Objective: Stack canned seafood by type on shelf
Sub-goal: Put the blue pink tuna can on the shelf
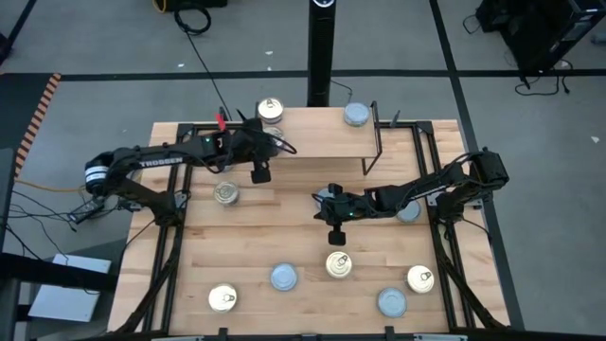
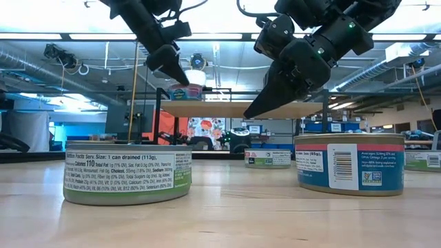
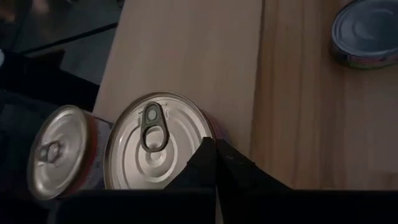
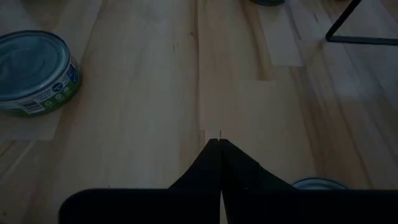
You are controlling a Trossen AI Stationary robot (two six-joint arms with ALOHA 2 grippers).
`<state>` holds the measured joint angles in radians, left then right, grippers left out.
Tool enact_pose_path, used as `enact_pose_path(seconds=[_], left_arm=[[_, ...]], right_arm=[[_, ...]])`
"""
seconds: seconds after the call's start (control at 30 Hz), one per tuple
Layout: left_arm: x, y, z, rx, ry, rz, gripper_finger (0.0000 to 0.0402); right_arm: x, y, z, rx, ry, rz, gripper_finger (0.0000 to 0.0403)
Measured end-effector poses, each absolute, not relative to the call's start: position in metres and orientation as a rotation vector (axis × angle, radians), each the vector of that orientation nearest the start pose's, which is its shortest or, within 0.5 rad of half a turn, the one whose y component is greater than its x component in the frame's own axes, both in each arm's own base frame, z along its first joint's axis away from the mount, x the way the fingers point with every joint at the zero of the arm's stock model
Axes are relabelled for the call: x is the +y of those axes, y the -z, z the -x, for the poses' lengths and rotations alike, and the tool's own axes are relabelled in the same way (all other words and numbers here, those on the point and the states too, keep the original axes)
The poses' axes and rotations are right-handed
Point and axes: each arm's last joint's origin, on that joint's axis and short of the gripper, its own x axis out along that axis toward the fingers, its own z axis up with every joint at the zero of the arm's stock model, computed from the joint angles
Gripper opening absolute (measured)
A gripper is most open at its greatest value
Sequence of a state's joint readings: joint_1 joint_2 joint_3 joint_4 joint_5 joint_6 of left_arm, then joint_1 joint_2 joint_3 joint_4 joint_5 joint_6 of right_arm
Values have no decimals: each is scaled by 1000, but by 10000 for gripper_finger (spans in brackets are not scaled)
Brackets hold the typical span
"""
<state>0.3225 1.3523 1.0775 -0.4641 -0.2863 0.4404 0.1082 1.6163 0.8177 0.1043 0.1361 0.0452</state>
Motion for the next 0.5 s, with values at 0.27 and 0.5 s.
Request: enact_pose_path(seconds=[0.27,0.5], left_arm=[[102,-282,-275,879,-439,-405,0],[102,-283,-275,876,-441,-407,2]], right_arm=[[31,-172,-319,681,41,43,7],[31,-172,-319,681,41,43,7]])
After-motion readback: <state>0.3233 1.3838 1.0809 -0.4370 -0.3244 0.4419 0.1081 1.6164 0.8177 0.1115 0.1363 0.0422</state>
